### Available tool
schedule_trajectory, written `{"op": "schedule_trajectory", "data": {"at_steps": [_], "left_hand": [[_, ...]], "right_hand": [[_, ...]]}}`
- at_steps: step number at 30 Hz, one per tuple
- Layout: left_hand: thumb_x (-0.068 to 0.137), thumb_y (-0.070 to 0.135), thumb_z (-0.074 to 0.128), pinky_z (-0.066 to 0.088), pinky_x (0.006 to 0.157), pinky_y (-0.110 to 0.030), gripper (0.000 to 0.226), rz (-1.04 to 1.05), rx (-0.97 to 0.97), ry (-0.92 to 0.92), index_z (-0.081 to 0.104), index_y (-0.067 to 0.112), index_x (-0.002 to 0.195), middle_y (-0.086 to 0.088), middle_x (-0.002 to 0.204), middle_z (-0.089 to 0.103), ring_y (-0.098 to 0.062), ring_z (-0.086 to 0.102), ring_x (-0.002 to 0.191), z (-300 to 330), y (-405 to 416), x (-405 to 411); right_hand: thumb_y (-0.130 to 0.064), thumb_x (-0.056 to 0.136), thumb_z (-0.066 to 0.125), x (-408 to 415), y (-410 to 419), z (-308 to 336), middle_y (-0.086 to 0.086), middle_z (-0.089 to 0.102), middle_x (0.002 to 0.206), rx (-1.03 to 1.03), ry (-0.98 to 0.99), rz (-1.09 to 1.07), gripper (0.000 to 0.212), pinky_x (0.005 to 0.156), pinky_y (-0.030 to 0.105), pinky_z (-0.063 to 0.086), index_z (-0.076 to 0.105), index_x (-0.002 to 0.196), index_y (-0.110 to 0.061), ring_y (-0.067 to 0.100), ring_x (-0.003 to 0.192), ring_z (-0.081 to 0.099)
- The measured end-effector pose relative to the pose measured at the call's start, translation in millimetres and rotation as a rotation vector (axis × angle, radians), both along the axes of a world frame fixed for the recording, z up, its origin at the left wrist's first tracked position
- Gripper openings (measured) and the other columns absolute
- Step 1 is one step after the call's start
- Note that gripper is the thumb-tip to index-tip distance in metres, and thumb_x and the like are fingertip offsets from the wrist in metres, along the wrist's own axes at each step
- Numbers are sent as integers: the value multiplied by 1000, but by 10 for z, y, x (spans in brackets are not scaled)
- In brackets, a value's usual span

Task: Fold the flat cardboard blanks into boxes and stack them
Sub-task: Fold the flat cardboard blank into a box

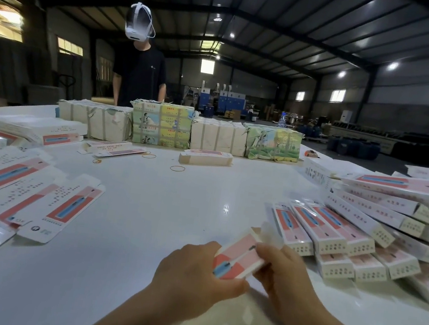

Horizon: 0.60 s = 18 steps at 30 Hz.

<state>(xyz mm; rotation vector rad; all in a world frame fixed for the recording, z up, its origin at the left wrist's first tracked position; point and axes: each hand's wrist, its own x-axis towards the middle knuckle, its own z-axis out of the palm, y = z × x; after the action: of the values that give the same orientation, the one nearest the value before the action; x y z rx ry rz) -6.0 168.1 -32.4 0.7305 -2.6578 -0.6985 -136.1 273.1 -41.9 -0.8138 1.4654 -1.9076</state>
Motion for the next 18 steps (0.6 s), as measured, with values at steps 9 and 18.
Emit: {"op": "schedule_trajectory", "data": {"at_steps": [9, 18], "left_hand": [[72, 77, 50, 53, 73, -18, 55, -1, -107, -38, 41, 38, 109, 21, 97, 53, -8, 60, 78, -9, -47, 48], [73, 77, 49, 50, 69, -13, 62, -14, -215, -49, 41, 38, 121, 22, 124, 54, -8, 60, 79, -30, -50, 55]], "right_hand": [[-48, 88, 43, 63, 18, 9, -6, 73, 74, 97, 331, -35, 34, 62, 17, 54, 68, 87, -25, 13, 75, 72], [-9, 100, 39, 9, 57, 129, 16, 73, 83, 80, 44, -7, 47, 62, 28, 57, 78, 76, -18, 27, 81, 72]]}}
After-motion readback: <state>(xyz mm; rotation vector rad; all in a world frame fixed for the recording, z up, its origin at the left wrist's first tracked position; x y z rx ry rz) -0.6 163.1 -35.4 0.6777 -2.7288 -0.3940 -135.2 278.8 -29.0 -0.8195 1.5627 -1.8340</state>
